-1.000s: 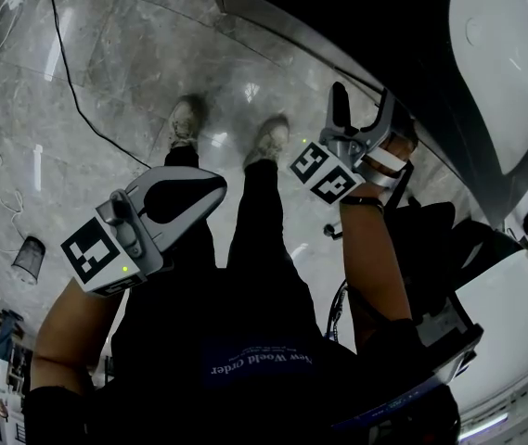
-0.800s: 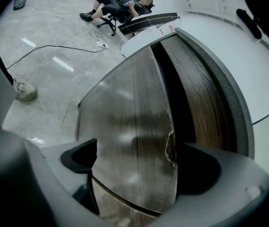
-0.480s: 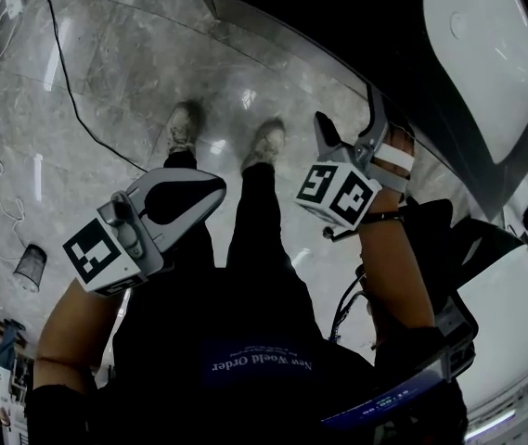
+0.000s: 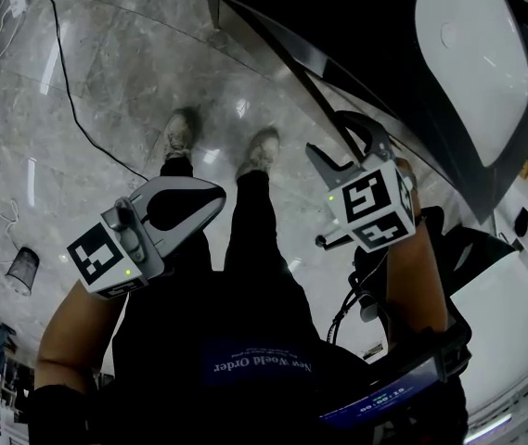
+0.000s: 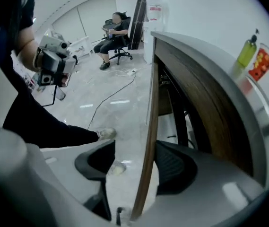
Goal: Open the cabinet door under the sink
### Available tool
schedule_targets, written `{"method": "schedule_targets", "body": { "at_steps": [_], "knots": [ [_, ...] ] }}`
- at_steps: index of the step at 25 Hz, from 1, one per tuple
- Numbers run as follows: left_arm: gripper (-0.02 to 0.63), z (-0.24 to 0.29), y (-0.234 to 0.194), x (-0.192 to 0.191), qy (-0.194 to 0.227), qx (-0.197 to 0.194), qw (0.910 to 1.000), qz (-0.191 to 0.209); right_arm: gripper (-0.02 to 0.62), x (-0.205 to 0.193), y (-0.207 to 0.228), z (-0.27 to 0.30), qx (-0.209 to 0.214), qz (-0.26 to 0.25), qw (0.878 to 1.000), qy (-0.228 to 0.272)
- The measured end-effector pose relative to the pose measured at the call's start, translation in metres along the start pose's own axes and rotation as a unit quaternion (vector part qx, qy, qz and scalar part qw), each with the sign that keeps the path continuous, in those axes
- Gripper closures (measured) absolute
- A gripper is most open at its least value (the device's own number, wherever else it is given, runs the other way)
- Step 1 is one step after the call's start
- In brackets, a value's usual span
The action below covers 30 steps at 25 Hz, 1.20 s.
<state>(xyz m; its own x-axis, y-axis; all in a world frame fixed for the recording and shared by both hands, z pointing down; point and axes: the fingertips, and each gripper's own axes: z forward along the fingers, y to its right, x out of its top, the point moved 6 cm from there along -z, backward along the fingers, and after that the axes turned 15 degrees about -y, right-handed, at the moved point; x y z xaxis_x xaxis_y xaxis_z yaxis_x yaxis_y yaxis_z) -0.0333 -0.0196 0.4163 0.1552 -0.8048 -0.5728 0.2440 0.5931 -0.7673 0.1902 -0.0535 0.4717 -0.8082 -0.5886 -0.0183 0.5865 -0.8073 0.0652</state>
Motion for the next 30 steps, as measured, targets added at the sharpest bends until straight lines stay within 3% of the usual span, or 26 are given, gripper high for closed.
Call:
{"method": "schedule_targets", "body": {
  "at_steps": [2, 7, 9, 18, 21, 30],
  "knots": [
    [0.603, -0.006, 0.000, -0.006, -0.015, 0.003, 0.9999, -0.004, 0.383, 0.002, 0.006, -0.001, 0.019, 0.033, 0.999, 0.014],
    [0.603, -0.012, 0.000, -0.009, -0.005, 0.004, 1.0000, -0.005, 0.515, 0.005, 0.009, 0.002, 0.076, 0.077, 0.994, 0.026],
    [0.603, -0.011, 0.002, -0.007, 0.004, 0.005, 1.0000, -0.001, 0.511, 0.006, -0.002, 0.004, 0.110, 0.087, 0.990, 0.030],
    [0.603, -0.028, 0.002, -0.002, 0.032, 0.012, 0.9994, 0.003, 0.504, 0.018, -0.029, 0.009, 0.189, 0.103, 0.976, 0.032],
    [0.603, -0.032, 0.004, -0.007, 0.016, 0.006, 0.9998, -0.009, 0.494, 0.025, -0.043, 0.011, 0.215, 0.104, 0.971, 0.034],
    [0.603, -0.049, -0.002, -0.008, 0.023, 0.017, 0.9995, -0.010, 0.479, 0.047, -0.067, 0.015, 0.251, 0.096, 0.963, 0.032]
  ]
}}
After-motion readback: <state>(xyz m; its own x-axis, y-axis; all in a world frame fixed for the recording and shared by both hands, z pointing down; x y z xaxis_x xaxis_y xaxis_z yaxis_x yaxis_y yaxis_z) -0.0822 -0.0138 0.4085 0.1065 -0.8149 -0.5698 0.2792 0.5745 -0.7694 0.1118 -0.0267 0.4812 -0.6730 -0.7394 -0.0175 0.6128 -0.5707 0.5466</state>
